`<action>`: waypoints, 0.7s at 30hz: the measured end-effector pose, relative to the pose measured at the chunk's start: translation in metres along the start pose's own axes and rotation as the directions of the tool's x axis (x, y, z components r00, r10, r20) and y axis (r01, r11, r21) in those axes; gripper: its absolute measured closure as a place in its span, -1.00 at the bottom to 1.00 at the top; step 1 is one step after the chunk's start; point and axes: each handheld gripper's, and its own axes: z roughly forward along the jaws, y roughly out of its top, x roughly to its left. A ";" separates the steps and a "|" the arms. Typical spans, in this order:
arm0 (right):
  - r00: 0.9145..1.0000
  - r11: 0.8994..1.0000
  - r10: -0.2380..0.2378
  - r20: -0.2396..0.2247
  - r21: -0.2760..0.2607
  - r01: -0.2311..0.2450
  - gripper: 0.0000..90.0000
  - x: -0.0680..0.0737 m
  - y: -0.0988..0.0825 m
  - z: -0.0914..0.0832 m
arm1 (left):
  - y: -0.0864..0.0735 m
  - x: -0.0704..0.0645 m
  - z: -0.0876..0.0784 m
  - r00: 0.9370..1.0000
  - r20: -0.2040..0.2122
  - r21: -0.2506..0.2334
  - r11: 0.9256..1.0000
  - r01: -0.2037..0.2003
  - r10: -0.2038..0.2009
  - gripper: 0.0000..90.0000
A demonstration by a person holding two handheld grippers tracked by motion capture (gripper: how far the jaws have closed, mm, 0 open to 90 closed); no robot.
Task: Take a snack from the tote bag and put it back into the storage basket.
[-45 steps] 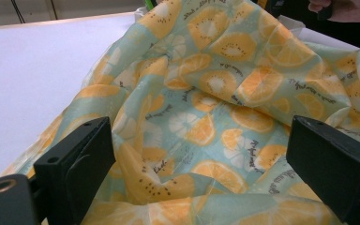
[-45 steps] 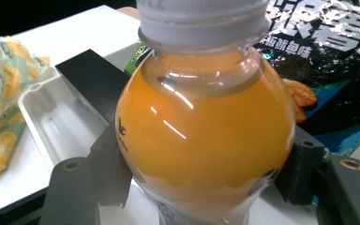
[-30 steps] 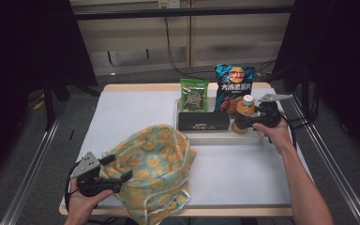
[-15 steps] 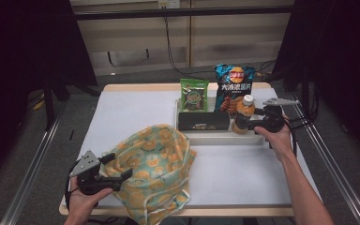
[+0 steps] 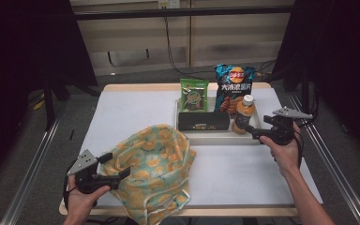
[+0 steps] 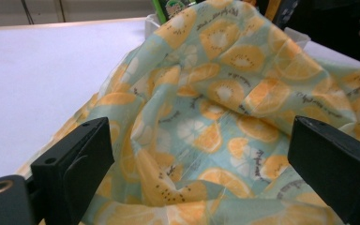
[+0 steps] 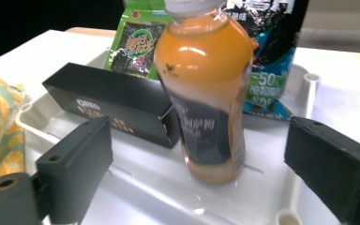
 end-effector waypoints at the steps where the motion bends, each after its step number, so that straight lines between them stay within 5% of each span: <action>1: 1.000 1.000 -0.001 0.001 -0.002 0.001 -0.87 0.002 -0.001 -0.003 | 0.000 0.000 -0.001 1.000 -0.008 0.002 1.000 0.001 -0.001 -0.85; 21: 1.000 1.000 0.009 0.021 -0.001 -0.009 -0.91 0.042 -0.046 -0.064 | -0.001 -0.004 -0.005 0.999 0.035 -0.023 1.000 -0.020 0.021 -0.93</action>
